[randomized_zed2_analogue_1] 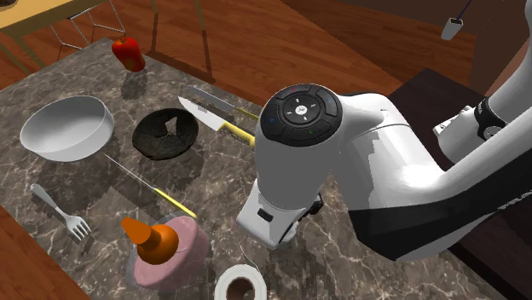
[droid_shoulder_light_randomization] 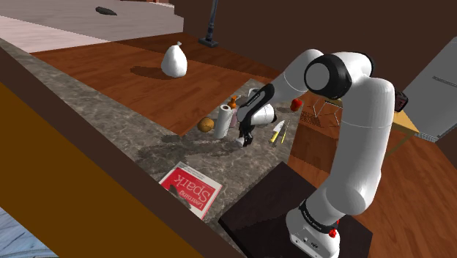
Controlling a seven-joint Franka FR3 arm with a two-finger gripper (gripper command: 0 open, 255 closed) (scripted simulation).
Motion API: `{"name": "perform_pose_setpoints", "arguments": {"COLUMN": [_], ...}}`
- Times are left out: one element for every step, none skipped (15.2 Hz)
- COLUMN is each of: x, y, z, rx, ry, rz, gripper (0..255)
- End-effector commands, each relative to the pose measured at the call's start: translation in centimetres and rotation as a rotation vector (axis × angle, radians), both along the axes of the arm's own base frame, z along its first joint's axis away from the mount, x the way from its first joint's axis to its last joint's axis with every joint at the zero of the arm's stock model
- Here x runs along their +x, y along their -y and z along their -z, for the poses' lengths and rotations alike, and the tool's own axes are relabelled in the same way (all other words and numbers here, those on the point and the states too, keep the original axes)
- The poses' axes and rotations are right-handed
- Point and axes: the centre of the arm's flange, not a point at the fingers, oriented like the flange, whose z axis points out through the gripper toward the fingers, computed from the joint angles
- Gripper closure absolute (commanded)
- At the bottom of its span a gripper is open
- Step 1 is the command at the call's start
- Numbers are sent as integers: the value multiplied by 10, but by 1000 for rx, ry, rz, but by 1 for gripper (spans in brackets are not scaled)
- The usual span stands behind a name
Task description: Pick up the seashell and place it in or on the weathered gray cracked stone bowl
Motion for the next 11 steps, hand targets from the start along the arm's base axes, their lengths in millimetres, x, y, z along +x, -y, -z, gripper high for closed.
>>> {"name": "perform_pose_setpoints", "arguments": {"x": [0, 0, 0, 0, 0, 0, 0, 0, 0, 0, 0], "y": [0, 0, 0, 0, 0, 0, 0, 0, 0, 0, 0], "z": [-9, -15, -20, -25, -31, -36, -41, -46, -52, -57, -62], "rx": [0, 0, 0, 0, 0, 0, 0, 0, 0, 0, 0], "ry": [0, 0, 0, 0, 0, 0, 0, 0, 0, 0, 0], "rz": [0, 0, 0, 0, 0, 0, 0, 0, 0, 0, 0], "gripper": [255, 255, 255, 255, 255, 255, 255, 255, 255, 255, 255]}}
